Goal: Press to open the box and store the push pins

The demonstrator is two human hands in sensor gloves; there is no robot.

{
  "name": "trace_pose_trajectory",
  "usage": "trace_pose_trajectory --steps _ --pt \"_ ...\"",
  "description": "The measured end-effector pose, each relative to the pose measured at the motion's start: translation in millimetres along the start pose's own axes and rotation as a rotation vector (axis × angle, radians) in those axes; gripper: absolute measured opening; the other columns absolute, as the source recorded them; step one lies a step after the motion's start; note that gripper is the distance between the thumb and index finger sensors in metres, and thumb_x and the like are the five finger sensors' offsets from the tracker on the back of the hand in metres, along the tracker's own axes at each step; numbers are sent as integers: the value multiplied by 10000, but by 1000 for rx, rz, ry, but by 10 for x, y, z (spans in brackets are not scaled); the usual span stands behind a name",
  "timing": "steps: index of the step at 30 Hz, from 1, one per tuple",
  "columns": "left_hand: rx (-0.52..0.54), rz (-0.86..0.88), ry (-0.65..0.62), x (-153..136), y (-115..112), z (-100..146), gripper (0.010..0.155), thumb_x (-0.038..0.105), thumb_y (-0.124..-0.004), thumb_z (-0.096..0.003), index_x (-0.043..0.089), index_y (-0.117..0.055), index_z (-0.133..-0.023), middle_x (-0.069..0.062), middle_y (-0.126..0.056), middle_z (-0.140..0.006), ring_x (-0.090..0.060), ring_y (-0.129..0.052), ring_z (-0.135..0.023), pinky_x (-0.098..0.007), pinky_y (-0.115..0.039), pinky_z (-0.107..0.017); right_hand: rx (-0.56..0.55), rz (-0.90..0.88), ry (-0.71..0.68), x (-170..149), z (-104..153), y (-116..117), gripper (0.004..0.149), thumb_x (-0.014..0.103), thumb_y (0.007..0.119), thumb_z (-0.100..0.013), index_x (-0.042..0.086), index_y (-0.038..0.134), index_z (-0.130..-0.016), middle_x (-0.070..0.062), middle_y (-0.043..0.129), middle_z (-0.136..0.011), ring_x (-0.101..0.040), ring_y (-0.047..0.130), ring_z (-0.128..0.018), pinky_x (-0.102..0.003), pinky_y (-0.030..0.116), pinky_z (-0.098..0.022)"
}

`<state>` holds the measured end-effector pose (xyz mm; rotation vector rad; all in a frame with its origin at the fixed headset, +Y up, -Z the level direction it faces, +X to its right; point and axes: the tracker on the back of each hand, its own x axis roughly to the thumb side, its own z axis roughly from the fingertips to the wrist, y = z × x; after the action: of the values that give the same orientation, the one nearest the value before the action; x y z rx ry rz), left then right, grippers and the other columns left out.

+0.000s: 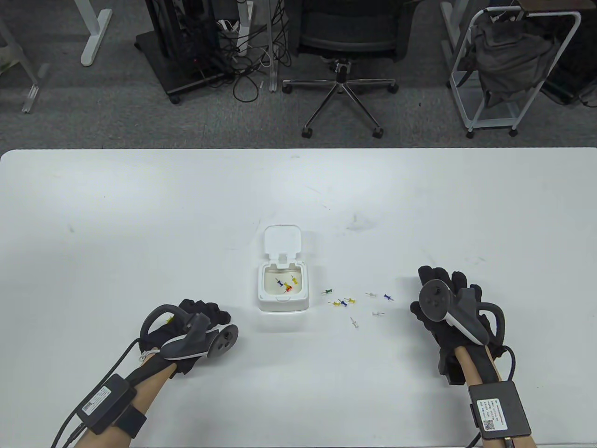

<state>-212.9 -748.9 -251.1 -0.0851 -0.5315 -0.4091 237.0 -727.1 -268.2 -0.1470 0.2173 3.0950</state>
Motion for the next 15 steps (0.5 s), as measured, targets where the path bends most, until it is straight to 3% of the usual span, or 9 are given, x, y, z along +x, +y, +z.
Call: trace_pose_trajectory --steps 15 --pt "45 -99 -25 140 -66 -55 421 488 -749 -437 341 -813 -826 120 -955 -785 -103 -1022 -561 -435 -860 -669 -2 2 -4 5 -2 3 739 510 635 -440 273 293 -1051 -94 427 -1208 -487 413 -1079 -709 375 -731"
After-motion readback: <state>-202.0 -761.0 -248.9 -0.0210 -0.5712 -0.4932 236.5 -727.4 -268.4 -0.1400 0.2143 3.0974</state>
